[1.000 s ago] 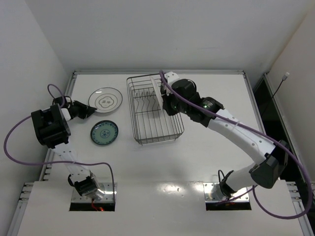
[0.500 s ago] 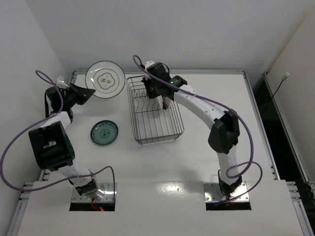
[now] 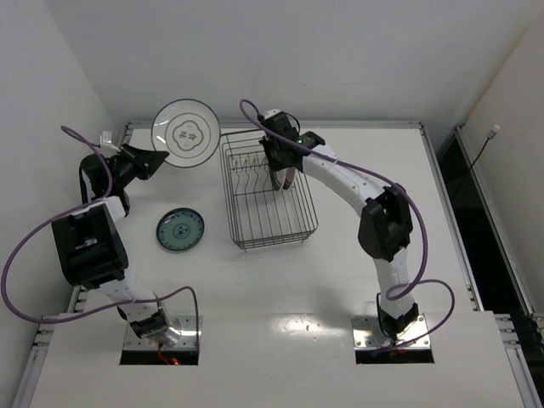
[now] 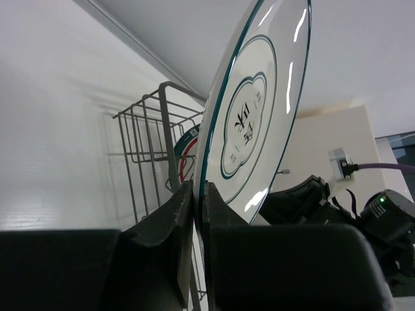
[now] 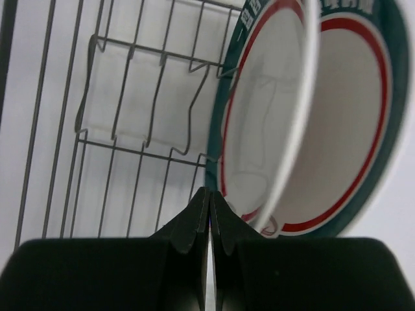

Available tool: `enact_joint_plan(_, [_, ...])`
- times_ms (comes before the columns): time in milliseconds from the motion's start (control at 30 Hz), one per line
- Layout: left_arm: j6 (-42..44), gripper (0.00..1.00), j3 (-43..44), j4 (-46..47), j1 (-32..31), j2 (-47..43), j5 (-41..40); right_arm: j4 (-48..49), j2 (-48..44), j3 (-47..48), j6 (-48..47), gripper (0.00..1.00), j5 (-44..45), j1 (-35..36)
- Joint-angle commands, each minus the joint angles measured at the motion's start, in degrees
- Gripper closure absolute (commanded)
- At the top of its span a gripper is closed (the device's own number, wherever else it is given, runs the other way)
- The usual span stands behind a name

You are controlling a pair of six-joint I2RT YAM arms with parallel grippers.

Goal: Load the plates into the dish rack

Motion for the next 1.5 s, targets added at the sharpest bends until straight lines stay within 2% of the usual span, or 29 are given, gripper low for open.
enact_joint_plan(0, [-2.74,1.00,-0.03,10.41,0.03,0.30,3.10,1.13,-3.07,3.06,0.78,1.00,1.42,-0.65])
enact_joint_plan(133, [-3.26,1.00,-0.03,12.26,-1.12,0.30,4.51,4.71,-5.25,1.06,0.78,0.98,-2.70,-0.65])
enact_joint_plan(267, [-3.26,1.00,1.02,13.94,-4.18,0.30,5.83,10.87,-9.74,-1.32,3.50,0.71,-15.42,-2.05])
enact_joint_plan(300, [-3.26,1.00,1.03,14.54,-4.80,0.30,6.44,11.75,-10.27,-1.32,4.29,0.60,-17.55,-2.06])
enact_joint_plan(333, [-3.79,1.00,1.03,15.33,-5.42,0.30,7.06,12.54,-10.27,-1.32,5.08,0.55,-19.75,-2.76])
enact_joint_plan(400, [-3.79,1.00,1.55,15.86,-7.78,0.30,7.76,15.09,-10.27,-1.85,7.80,0.47,-25.38,-3.47])
enact_joint_plan(467, [-3.79,1.00,2.08,15.87,-9.37,0.30,8.29,17.37,-9.75,-1.85,10.60,0.46,-29.85,-5.04])
enact_joint_plan(667, [-3.18,1.00,2.61,15.87,-13.94,0.30,9.43,25.00,-9.91,-7.20,16.67,0.46,-37.26,-7.24])
enact_joint_plan(733, [-3.18,1.00,2.61,16.48,-14.83,0.30,9.96,26.25,-9.92,-9.05,17.74,0.50,-38.49,-8.47])
enact_joint_plan(800, [-3.79,1.00,3.14,17.01,-16.14,0.82,9.96,26.96,-10.44,-9.67,18.36,0.64,-39.89,-9.00])
enact_joint_plan(833, [-3.79,1.00,3.14,17.53,-16.15,0.82,10.49,27.48,-10.45,-10.19,18.36,0.93,-39.90,-9.00])
enact_joint_plan(867, [-4.31,1.00,3.14,17.54,-16.15,0.82,10.49,27.49,-11.32,-11.07,18.97,1.00,-39.90,-9.00])
enact_joint_plan(933, [-4.32,0.95,3.92,16.58,-16.15,1.35,10.49,28.18,-13.77,-12.30,18.97,1.00,-37.98,-9.62])
enact_joint_plan(967, [-4.32,0.79,4.45,15.18,-16.15,2.74,11.19,28.19,-15.01,-13.88,18.97,1.00,-36.66,-9.62])
enact_joint_plan(1000, [-3.36,0.68,4.98,13.25,-16.15,3.28,11.19,27.67,-16.24,-13.89,18.97,1.00,-32.38,-9.62])
enact_joint_plan(1033, [-1.09,0.51,6.11,8.45,-16.15,3.29,11.19,26.10,-18.51,-13.89,18.97,1.00,-29.64,-9.62])
enact_joint_plan(1067, [1.02,0.01,6.82,4.74,-16.15,3.98,11.19,24.60,-19.67,-13.89,18.10,1.00,-26.31,-8.92])
enact_joint_plan(1100, [3.65,0.01,7.61,0.36,-16.15,3.99,9.45,21.02,-20.64,-13.11,16.35,1.00,-18.97,-7.44])
enact_joint_plan(1133, [10.55,0.01,9.71,-10.39,-16.15,3.47,7.96,18.81,-21.25,-11.45,15.38,1.00,-14.89,-6.46])
enact_joint_plan(1167, [13.84,0.01,10.86,-15.46,-16.15,3.46,4.46,16.61,-21.78,-10.30,14.50,1.00,-6.50,-5.32])
enact_joint_plan(1233, [22.43,0.01,13.84,-24.34,-16.15,0.74,-0.29,11.68,-21.79,-7.06,11.60,1.00,1.11,-1.73])
enact_joint_plan(1267, [24.58,0.01,14.55,-31.69,-16.15,-0.22,-6.67,10.10,-20.74,-5.73,10.72,1.00,8.28,-0.58])
enact_joint_plan(1367, [29.76,0.01,15.70,-42.44,-16.15,-4.18,-18.12,2.37,-14.78,2.52,7.47,1.00,19.55,3.47])
enact_joint_plan(1400, [30.39,0.01,16.40,-45.01,-16.15,-5.06,-26.77,-1.30,-12.93,4.63,6.94,1.00,22.30,4.35])
enact_joint_plan(1467, [31.70,0.01,17.63,-50.98,-16.15,-6.99,-34.56,-3.96,-7.48,10.26,6.23,1.00,28.88,6.28])
